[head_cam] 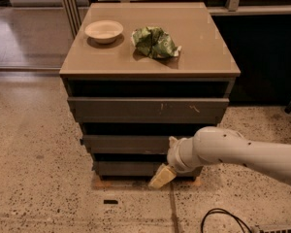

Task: Open middle drawer

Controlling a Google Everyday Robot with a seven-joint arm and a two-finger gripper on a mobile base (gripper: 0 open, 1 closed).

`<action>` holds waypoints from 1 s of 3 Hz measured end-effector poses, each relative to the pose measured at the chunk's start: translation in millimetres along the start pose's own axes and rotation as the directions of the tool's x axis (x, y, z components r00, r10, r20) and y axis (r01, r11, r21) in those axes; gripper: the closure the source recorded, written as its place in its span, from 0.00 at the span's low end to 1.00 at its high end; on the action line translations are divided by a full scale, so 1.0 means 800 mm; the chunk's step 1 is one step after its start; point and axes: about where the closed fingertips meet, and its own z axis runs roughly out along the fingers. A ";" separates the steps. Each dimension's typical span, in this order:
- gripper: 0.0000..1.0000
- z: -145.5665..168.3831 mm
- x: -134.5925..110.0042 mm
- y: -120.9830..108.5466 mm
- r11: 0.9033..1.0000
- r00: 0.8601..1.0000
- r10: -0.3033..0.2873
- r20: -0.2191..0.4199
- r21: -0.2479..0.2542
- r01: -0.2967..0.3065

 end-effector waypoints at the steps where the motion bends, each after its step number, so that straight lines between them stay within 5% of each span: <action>1: 0.00 0.112 -0.009 -0.024 1.000 1.000 0.008 -0.011 -0.001 -0.008; 3: 0.00 0.117 0.001 -0.038 0.998 0.999 0.036 -0.004 0.042 -0.036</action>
Offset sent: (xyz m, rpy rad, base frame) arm 0.0803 0.0453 -0.1117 -0.0395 0.0190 -0.0540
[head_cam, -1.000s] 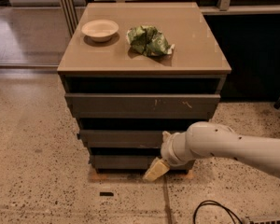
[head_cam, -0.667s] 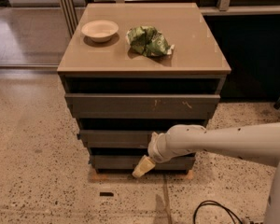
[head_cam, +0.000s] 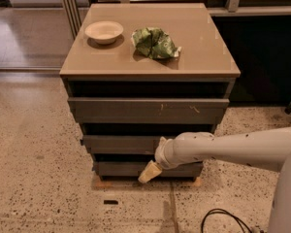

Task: Open middle drawer

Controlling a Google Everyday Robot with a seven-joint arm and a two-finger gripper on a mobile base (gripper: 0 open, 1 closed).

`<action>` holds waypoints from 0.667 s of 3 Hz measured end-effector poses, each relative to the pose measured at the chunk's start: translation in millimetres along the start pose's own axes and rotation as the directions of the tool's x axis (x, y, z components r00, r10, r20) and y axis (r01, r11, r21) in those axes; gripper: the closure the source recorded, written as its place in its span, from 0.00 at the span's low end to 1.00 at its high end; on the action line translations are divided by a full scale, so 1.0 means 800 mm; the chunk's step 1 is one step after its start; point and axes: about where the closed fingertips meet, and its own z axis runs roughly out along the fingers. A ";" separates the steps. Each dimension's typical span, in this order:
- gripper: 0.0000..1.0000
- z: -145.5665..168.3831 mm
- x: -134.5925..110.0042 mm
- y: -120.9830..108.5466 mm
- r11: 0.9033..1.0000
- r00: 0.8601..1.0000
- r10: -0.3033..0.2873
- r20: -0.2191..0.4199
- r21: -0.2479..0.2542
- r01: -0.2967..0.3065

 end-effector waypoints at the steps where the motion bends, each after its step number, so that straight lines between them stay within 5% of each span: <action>1: 0.00 0.009 0.003 -0.046 0.994 0.999 0.031 0.008 0.103 -0.031; 2: 0.00 0.023 0.016 -0.100 0.984 0.998 0.062 0.003 0.168 -0.061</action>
Offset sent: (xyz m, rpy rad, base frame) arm 0.1332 -0.0716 -0.0236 -0.0641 -0.1298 -0.2320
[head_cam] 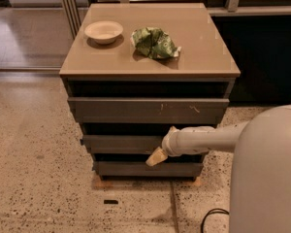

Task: Open middle drawer

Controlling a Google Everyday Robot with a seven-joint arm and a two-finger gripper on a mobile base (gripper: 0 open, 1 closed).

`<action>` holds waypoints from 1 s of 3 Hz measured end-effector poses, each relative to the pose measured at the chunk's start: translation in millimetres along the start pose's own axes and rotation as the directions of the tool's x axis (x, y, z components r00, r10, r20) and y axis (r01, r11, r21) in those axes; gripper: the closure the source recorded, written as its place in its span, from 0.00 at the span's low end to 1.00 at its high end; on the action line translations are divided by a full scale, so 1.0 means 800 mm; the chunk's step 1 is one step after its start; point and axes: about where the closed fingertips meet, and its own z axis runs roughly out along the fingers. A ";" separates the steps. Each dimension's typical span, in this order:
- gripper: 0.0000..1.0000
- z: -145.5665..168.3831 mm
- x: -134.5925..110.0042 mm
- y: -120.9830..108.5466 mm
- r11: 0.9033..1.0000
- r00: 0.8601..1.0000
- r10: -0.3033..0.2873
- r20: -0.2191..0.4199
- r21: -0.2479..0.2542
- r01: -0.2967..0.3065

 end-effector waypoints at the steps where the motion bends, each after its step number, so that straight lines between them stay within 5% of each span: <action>1: 0.00 0.000 -0.003 -0.011 1.000 1.000 0.003 0.005 0.013 -0.004; 2: 0.00 0.012 0.008 -0.014 0.999 0.999 0.031 -0.019 -0.006 -0.032; 3: 0.00 0.040 0.018 0.010 0.995 0.998 0.037 -0.050 -0.087 -0.041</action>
Offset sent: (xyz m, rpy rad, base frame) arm 0.0151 -0.0172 -0.0262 0.0060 0.0829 -0.0541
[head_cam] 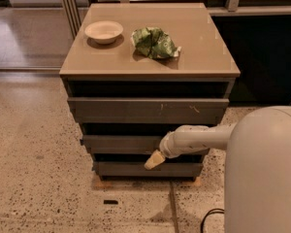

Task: Open middle drawer

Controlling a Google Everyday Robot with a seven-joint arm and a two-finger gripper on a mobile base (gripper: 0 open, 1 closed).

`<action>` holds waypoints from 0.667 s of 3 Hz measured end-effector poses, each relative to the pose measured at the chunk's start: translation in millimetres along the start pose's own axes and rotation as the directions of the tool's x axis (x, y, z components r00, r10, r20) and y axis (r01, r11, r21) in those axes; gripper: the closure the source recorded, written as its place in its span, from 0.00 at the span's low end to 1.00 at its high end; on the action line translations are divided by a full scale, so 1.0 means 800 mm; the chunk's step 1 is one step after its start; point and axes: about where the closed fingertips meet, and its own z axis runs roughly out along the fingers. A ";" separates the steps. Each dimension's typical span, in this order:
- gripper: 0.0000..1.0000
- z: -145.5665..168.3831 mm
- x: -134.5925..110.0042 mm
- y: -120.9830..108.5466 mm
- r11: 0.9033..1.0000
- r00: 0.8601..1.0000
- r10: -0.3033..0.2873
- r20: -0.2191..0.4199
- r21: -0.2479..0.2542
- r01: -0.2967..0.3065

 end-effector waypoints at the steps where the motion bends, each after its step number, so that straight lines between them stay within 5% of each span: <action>1: 0.00 0.010 0.000 0.001 1.000 1.000 0.008 -0.008 -0.003 -0.008; 2: 0.00 0.038 0.012 0.009 0.996 0.996 0.066 -0.058 -0.048 -0.069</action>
Offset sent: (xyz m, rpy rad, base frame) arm -0.0078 0.0171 -0.1045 0.0073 0.3013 -0.0819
